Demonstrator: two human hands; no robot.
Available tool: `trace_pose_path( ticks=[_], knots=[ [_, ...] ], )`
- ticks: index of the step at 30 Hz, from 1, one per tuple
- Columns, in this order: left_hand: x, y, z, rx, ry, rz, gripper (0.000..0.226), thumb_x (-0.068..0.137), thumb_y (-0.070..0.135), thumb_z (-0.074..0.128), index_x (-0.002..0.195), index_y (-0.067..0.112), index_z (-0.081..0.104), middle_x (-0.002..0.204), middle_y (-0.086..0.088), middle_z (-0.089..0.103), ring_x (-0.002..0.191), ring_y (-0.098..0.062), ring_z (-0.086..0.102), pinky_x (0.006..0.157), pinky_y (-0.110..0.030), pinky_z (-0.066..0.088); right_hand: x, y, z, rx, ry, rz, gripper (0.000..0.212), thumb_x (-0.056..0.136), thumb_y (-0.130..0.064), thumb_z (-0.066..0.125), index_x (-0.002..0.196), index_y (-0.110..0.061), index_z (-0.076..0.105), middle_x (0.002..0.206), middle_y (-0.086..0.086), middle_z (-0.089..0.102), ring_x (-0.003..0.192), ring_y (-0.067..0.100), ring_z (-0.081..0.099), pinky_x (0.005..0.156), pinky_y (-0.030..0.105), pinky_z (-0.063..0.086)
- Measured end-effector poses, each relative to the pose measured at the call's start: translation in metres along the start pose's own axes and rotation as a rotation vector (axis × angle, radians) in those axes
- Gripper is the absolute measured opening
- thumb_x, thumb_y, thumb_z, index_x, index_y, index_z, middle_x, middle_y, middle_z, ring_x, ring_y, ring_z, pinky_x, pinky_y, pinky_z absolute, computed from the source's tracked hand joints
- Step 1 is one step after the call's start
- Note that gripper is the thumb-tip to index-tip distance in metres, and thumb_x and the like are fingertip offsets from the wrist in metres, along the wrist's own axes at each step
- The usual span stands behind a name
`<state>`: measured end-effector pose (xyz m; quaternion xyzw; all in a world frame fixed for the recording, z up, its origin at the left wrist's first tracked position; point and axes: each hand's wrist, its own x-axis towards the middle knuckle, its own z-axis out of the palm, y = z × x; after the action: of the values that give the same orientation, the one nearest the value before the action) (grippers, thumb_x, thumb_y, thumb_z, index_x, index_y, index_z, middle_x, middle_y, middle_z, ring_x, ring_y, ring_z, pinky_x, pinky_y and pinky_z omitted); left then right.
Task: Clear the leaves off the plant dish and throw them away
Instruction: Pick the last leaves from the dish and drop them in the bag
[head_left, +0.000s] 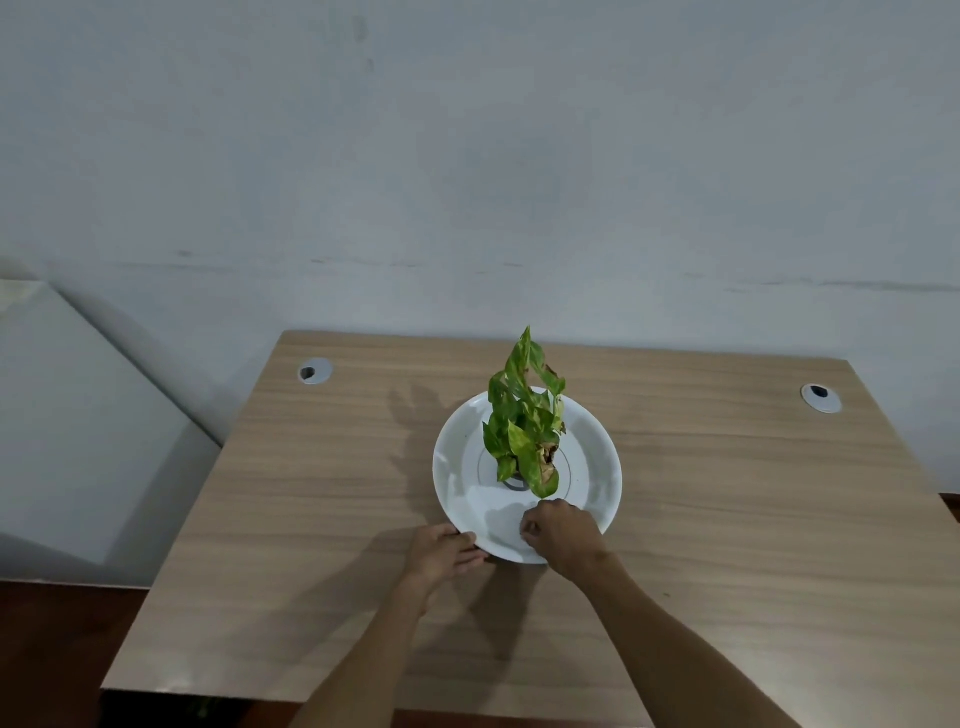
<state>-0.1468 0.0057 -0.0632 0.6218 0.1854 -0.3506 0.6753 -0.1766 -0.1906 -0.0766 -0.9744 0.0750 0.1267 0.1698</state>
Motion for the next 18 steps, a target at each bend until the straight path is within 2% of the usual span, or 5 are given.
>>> trace_pose_path(
  ticks=[6,9,12,18],
  knots=[
    [0.002,0.0,-0.002,-0.011,-0.011,-0.009,0.013,0.09,-0.001,0.06,0.102,-0.003,0.062,0.095,-0.018,0.073,0.075,-0.023,0.075,0.063,-0.025,0.061,-0.001,0.004,-0.001,0.119,-0.022,0.049,0.017,0.082,-0.027,0.055,0.085,-0.023,0.072,0.092,0.0,0.071,0.085,0.022,0.066,0.066,0.031,0.051],
    [0.002,0.001,-0.002,0.005,-0.022,-0.001,0.015,0.091,-0.001,0.059,0.105,-0.005,0.061,0.092,-0.017,0.073,0.072,-0.021,0.075,0.064,-0.026,0.062,-0.004,0.012,-0.007,0.224,-0.015,0.101,0.013,0.079,-0.024,0.057,0.077,-0.021,0.069,0.082,-0.002,0.071,0.078,0.019,0.064,0.064,0.032,0.052],
    [0.004,0.003,-0.005,0.022,-0.035,-0.004,0.02,0.09,-0.001,0.059,0.109,-0.006,0.06,0.096,-0.022,0.073,0.08,-0.026,0.075,0.067,-0.028,0.062,-0.009,0.028,-0.018,0.293,0.018,0.134,0.013,0.078,-0.02,0.058,0.076,-0.019,0.07,0.076,-0.003,0.07,0.072,0.015,0.063,0.064,0.032,0.054],
    [0.01,0.013,-0.015,0.104,-0.04,-0.02,0.024,0.09,0.0,0.06,0.112,-0.01,0.059,0.101,-0.032,0.07,0.076,-0.03,0.075,0.064,-0.03,0.062,-0.012,0.031,-0.024,0.23,0.014,0.083,0.02,0.082,-0.019,0.055,0.082,-0.021,0.075,0.088,-0.002,0.074,0.08,0.016,0.066,0.073,0.036,0.056]
  ],
)
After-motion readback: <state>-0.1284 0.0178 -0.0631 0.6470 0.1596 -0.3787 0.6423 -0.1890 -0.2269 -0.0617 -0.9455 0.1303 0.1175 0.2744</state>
